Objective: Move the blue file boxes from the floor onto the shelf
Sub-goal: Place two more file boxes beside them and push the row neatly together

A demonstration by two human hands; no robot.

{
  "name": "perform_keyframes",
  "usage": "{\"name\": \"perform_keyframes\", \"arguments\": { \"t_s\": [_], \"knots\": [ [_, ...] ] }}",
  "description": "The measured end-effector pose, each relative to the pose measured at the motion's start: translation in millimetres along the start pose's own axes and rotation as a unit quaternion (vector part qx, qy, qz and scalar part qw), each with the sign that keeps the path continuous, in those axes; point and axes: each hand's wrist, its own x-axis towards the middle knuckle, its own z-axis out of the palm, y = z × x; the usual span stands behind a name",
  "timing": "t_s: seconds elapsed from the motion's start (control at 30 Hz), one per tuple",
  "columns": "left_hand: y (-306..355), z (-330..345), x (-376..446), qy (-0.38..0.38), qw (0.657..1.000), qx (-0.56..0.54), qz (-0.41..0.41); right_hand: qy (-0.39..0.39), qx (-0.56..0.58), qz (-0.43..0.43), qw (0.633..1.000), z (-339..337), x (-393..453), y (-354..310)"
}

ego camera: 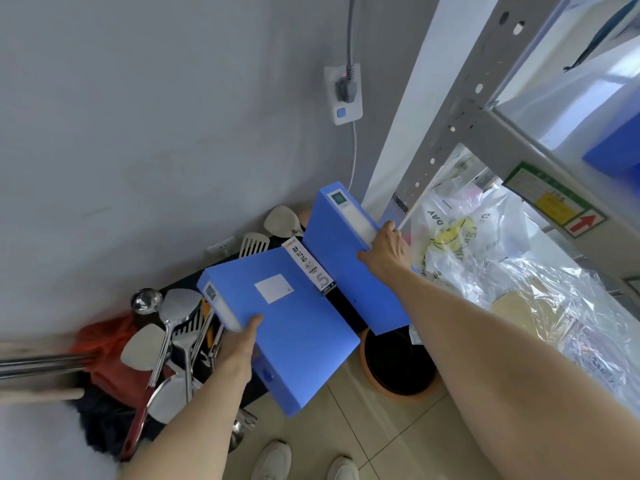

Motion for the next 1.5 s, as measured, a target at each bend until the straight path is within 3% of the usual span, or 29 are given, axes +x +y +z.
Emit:
{"name": "perform_keyframes", "arguments": {
  "t_s": [0.17,0.3,0.63,0.8,1.03,1.33,1.5],
  "knots": [
    [38,10,-57,0.003,0.998,-0.025,0.065,0.024,-0.029,-0.028,0.999,-27,-33,-16],
    [81,11,-117,0.048,0.985,0.062,0.15,0.04,-0.011,-0.027,0.999,-61,-66,-32],
    [147,-20,-271,0.023,0.921,0.161,0.353,0.123,0.195,0.048,0.972,-147,-178,-72],
    [153,-45,-340,-0.001,0.9,0.135,0.414,0.2,0.302,0.062,0.93,-183,-241,-85],
    [141,-65,-420,-0.049,0.85,0.117,0.511,0.313,0.347,0.052,0.883,-214,-322,-76],
    [106,-53,-496,-0.221,0.734,0.09,0.636,0.479,0.431,0.082,0.761,-246,-399,-22],
    [82,-27,-526,-0.295,0.702,0.1,0.64,0.553,0.435,0.118,0.701,-257,-423,19]
  ]
}}
